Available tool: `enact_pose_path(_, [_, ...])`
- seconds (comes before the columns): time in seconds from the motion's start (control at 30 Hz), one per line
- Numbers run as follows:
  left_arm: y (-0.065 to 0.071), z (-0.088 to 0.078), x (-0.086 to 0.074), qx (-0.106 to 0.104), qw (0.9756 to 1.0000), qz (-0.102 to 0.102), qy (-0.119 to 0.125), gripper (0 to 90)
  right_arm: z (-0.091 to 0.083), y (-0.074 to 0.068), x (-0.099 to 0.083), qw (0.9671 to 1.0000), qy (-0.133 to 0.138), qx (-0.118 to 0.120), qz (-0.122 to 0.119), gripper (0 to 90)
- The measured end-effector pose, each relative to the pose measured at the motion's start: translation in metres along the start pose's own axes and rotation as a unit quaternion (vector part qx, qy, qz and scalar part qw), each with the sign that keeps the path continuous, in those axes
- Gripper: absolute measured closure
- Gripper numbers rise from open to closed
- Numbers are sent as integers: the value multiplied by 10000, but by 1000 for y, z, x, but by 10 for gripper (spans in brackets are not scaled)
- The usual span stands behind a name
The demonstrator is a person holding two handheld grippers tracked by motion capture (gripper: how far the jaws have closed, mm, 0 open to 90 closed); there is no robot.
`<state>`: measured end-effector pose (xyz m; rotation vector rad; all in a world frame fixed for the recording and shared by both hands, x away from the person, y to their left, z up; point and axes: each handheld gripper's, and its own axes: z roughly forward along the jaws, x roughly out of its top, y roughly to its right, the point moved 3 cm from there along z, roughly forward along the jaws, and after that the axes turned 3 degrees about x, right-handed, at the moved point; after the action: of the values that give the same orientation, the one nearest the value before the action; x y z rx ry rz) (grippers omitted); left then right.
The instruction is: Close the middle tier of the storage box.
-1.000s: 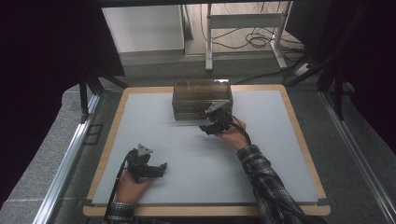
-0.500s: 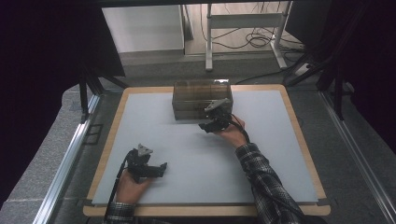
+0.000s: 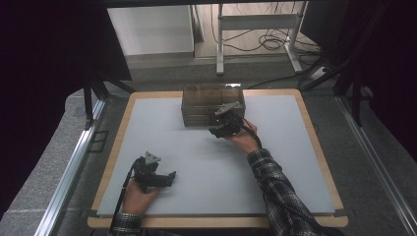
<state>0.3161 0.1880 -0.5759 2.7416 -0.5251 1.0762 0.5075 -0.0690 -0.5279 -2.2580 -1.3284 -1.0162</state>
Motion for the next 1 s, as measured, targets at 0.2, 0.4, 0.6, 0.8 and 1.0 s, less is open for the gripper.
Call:
enact_pose_path(0.2, [0, 0, 0, 0, 10000, -2, -1, 7, 2, 1, 0, 10000, 21, 23, 2, 338])
enact_pose_path(0.4, [0, 0, 0, -2, 10000, -4, 4, 7, 3, -1, -2, 10000, -25, 24, 30, 331])
enact_pose_path(0.6, [0, 0, 0, -3, 10000, -6, 4, 7, 0, -5, -2, 10000, -35, 31, -9, 327])
enact_pose_path(0.8, [0, 0, 0, 0, 10000, -3, 4, 7, -4, -9, -3, 9999, -10, 43, -95, 320])
enact_pose_path(1.0, [0, 0, 0, 1, 10000, -4, 4, 7, -8, -10, -4, 9999, 14, 62, -97, 315])
